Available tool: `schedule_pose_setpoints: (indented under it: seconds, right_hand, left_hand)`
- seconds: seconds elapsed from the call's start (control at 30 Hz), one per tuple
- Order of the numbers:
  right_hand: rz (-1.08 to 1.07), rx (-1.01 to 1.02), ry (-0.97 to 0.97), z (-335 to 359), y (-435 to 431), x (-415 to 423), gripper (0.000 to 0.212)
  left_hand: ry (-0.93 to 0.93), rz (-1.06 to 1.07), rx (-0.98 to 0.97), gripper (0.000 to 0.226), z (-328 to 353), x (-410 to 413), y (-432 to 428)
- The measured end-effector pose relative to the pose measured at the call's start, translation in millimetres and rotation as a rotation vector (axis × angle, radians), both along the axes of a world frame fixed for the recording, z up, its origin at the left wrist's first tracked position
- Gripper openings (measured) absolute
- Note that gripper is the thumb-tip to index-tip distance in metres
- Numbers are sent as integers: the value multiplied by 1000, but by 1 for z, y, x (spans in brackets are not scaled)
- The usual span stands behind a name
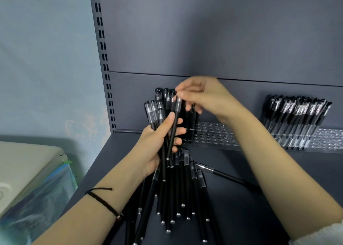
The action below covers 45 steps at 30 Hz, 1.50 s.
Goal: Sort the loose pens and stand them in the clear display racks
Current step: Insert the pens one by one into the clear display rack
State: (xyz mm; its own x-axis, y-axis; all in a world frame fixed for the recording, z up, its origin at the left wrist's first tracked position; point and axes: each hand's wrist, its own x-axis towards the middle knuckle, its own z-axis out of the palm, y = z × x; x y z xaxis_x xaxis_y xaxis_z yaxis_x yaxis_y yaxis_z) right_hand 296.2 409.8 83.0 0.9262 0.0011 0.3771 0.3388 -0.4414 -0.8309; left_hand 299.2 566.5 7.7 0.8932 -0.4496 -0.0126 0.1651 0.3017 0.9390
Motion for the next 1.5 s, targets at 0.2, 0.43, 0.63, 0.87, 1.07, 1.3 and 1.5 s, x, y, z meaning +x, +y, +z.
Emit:
schedule_pose_setpoints:
  seconds: [0.2, 0.43, 0.63, 0.87, 1.07, 1.3, 1.5]
  right_hand:
    - [-337, 343, -320, 13, -30, -1, 13]
    - [-495, 47, -414, -1, -46, 12, 22]
    - [-524, -87, -479, -5, -45, 13, 25]
    - [-538, -110, -473, -4, -47, 12, 24]
    - [-448, -202, -372, -8, -42, 14, 18]
    - [-476, -342, -268, -15, -46, 21, 31]
    - [-329, -249, -311, 0, -26, 7, 30]
  left_hand:
    - [97, -13, -31, 31, -5, 2, -2]
    - [181, -17, -101, 14, -6, 9, -3]
    - [117, -46, -53, 23, -7, 5, -3]
    - [128, -42, -60, 24, -7, 6, -3]
    - [132, -44, -54, 24, -6, 5, -2]
    - [90, -35, -19, 26, -4, 2, -2]
    - [50, -31, -12, 23, -1, 0, -3]
